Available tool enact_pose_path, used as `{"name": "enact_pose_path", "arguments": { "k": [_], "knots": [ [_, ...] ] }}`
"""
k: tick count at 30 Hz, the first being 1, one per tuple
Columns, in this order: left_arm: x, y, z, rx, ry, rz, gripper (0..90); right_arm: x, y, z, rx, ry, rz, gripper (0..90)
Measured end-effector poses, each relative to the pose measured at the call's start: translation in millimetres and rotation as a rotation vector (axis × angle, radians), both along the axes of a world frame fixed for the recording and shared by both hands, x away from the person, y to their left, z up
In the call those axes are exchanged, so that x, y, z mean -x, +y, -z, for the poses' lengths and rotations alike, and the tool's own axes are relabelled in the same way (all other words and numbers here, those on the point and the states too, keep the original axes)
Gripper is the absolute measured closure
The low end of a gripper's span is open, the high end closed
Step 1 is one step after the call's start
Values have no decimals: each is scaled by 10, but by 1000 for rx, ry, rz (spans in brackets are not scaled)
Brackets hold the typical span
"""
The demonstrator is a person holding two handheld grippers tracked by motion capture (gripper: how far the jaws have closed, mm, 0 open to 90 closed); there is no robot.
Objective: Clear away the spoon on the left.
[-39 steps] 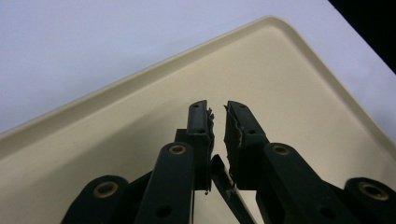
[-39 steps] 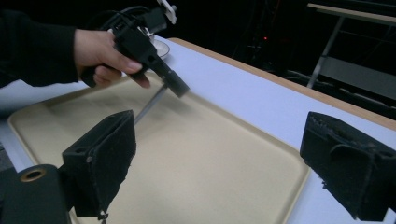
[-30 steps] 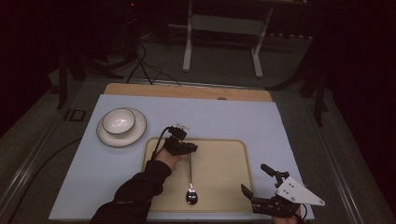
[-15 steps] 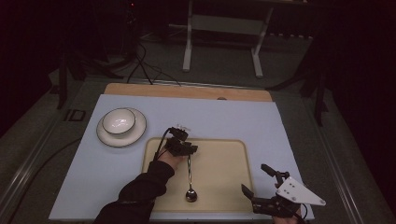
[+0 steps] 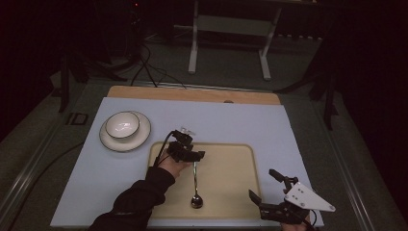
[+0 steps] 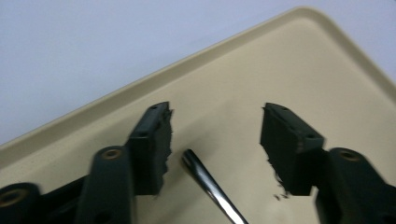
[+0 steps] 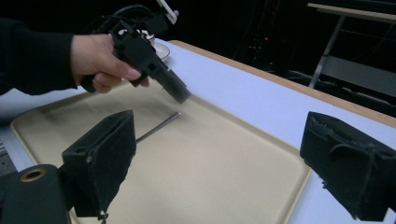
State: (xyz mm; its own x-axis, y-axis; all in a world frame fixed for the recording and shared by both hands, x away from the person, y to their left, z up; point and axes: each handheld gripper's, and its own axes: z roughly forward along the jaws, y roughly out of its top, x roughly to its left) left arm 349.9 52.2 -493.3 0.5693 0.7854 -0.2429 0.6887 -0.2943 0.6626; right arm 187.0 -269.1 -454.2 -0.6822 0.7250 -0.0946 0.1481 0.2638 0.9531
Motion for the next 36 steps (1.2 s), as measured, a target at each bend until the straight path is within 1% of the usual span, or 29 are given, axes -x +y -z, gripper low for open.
{"name": "enact_pose_path", "arguments": {
  "k": [1, 2, 3, 4, 5, 6, 8, 12, 16, 19, 20, 21, 22, 24, 26, 28, 34, 36],
  "knots": [
    [9, 7, -19, 5, 5, 5, 345, -2, -1, 1, 0, 1, 1, 109],
    [20, 18, -42, 25, 11, 24, 296, -3, 0, 2, 0, 1, 1, 108],
    [42, 26, -76, 45, 6, 43, 235, -4, 0, 3, -2, 2, 1, 108],
    [60, 29, -104, 43, -3, 44, 209, -4, 1, 4, 0, 3, 2, 108],
    [78, 33, -134, 55, -7, 50, 193, -3, 1, 5, 2, 3, 2, 108],
    [97, 36, -166, 60, -12, 68, 159, -3, 2, 5, 1, 4, 2, 108],
    [153, 30, -232, 68, -40, 73, 144, -3, 1, 5, 0, 3, 2, 108],
    [258, 23, -359, 76, -70, 143, 19, -8, -1, 6, -2, 5, 3, 108],
    [389, 47, -465, 82, -116, 195, 18, -9, 3, 9, 0, 7, 3, 108],
    [479, 97, -522, 75, -146, 226, 18, -10, 4, 11, 0, 8, 3, 108],
    [508, 115, -536, 61, -158, 230, 18, -10, 5, 11, 0, 8, 3, 108],
    [536, 139, -548, 55, -171, 234, 18, -11, 5, 12, -1, 9, 3, 108],
    [563, 166, -558, 65, -177, 240, 18, -12, 6, 12, 0, 9, 2, 108],
    [617, 222, -582, 68, -195, 248, 18, -12, 9, 13, 0, 10, 1, 108],
    [671, 279, -609, 79, -219, 259, 18, -11, 11, 13, 2, 9, 0, 108],
    [722, 327, -641, 77, -238, 266, 19, -11, 12, 13, 2, 9, 1, 108],
    [856, 448, -697, 72, -268, 282, 19, -11, 14, 12, 5, 9, 2, 108],
    [911, 492, -704, 79, -277, 291, 19, -10, 16, 12, 5, 8, 3, 108]
  ]
}}
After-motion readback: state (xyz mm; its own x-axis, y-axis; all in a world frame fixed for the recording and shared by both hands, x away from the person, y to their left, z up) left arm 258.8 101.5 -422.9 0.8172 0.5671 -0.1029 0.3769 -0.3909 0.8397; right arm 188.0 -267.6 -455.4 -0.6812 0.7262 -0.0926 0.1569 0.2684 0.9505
